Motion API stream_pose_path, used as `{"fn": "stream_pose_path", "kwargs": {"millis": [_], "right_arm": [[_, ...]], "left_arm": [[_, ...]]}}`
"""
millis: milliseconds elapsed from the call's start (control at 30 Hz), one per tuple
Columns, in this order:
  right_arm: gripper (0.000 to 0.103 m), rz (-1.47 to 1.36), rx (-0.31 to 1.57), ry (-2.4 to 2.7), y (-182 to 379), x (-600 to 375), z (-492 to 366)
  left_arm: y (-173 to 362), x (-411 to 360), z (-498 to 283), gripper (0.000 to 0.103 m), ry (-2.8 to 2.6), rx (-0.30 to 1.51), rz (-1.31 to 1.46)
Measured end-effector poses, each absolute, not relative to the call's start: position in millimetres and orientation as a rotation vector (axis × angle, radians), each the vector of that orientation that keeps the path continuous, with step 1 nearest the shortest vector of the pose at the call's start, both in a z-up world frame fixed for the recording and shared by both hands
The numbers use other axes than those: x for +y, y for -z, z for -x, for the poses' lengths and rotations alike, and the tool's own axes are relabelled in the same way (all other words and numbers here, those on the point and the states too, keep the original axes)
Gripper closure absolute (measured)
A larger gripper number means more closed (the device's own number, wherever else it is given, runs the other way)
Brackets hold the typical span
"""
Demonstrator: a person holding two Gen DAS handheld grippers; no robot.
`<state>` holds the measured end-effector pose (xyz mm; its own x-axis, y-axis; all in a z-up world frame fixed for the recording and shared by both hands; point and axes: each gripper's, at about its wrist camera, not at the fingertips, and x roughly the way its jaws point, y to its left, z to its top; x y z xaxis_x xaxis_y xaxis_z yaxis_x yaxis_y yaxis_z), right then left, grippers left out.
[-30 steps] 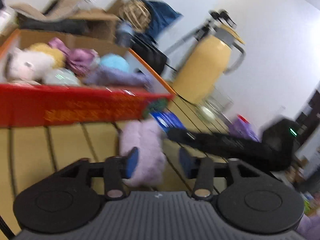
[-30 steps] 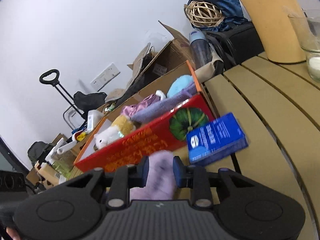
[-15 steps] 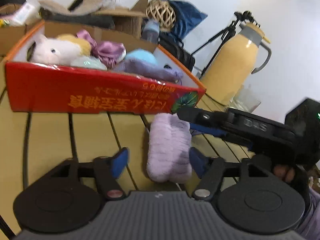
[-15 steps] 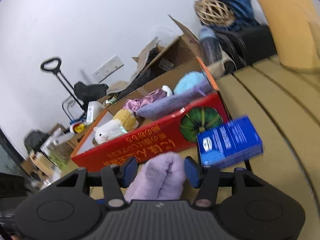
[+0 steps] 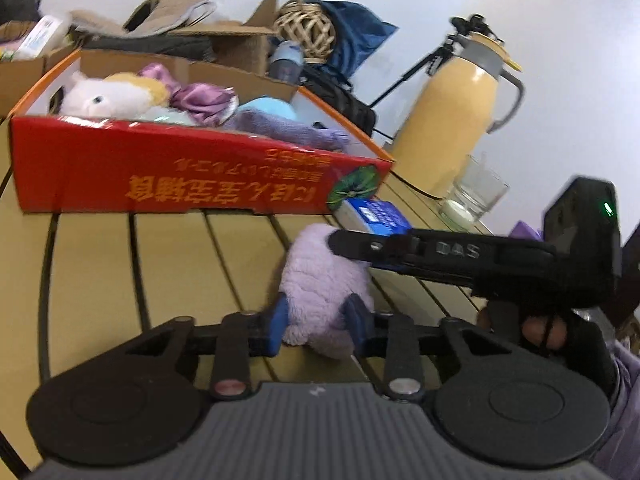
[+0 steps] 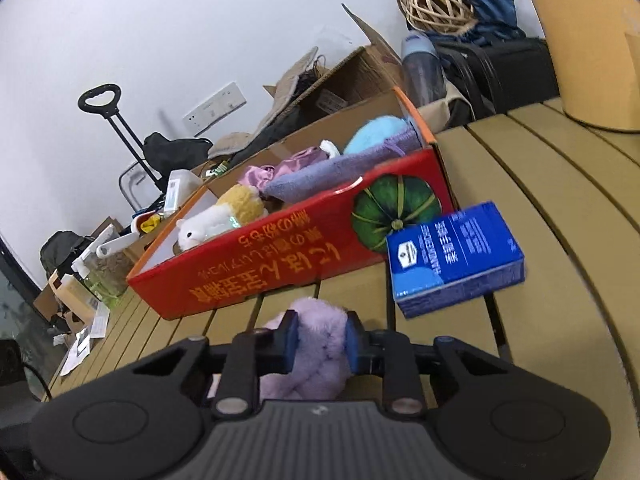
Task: Organize soft objects
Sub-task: 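Carry the headband with the left tool into the box and open, then move the left tool back over the table toward the blue card box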
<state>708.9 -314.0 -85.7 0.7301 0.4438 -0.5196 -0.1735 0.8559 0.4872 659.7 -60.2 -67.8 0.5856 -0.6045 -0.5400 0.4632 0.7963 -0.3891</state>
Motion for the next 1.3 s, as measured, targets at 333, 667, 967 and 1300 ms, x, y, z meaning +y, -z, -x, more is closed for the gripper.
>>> {"fn": "stream_pose_path", "kwargs": {"millis": [333,667,967,1300], "right_arm": [[0.088,-0.278,0.475,-0.494,-15.5,-274.0,-758.9],[0.078,-0.224,0.789,-0.425,23.7,-230.4,-908.6],[0.055,-0.205,0.698,-0.445,-24.0,-260.7,-858.1],[0.048,-0.13,0.561,-0.429,-123.8,-299.5,-740.4]], "left_arm": [[-13.1,-39.3,-677.2,0.081,0.575,0.485,0.276],[10.8,-51.1,-802.2,0.059,0.379,0.732,0.292],[-13.1,-37.3,-785.7,0.027,0.366,0.705,0.278],[-113.8,-32.4,-685.6,0.012,0.333,0.551,0.196]]}}
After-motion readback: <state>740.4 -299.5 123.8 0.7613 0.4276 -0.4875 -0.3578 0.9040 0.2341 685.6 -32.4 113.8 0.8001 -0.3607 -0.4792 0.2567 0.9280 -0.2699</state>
